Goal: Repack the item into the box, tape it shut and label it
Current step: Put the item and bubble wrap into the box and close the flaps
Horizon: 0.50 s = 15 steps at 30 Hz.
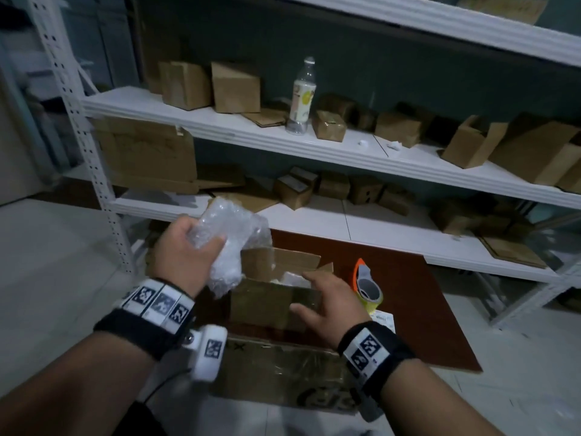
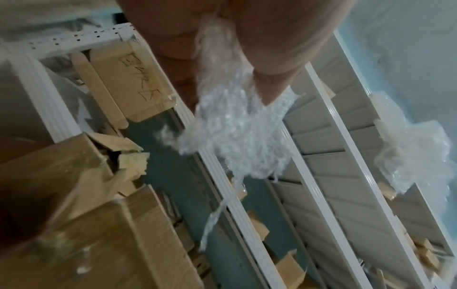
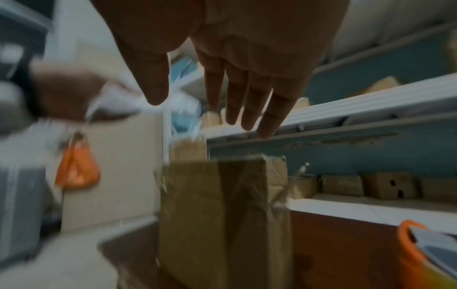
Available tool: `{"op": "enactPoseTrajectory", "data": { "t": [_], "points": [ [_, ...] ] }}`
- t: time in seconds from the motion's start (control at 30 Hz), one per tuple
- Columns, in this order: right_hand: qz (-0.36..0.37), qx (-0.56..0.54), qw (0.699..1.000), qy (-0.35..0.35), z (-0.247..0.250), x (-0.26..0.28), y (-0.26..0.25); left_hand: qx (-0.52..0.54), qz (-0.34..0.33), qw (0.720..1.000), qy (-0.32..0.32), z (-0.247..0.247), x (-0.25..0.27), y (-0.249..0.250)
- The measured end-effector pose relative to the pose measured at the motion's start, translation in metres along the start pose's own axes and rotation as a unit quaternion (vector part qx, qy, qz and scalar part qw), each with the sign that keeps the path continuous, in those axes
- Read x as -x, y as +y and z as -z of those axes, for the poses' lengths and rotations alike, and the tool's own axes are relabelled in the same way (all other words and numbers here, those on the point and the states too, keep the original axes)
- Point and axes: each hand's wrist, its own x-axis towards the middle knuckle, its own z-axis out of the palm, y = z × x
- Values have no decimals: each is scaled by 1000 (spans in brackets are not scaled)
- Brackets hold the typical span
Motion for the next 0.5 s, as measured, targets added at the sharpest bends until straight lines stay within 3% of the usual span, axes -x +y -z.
{"op": "enactPoseTrajectory", "data": {
  "t": [0.1, 0.17, 0.2, 0.27, 0.33, 0.43, 0.5],
  "points": [
    [-21, 86, 992, -90, -9, -14, 0, -61, -50, 993, -82, -28, -19, 2],
    [-31, 132, 983, -120, -9, -23, 2, -166, -104, 964, -181, -54, -29, 0],
    [-29, 150, 980, -131, -9, -27, 3, -240, -134, 936, -221, -65, -33, -2],
    [-28, 161, 975, -151, -8, -33, 5, -404, -186, 849, -285, -84, -43, -4],
    [-41, 145, 971, -183, -9, -42, 7, -502, -170, 769, -357, -107, -55, -10],
    [-50, 148, 956, -247, -11, -52, 12, -543, -109, 704, -444, -141, -65, -22],
    [-34, 136, 968, -207, -14, -52, 18, -576, -113, 666, -461, -155, -65, -37]
  ]
}}
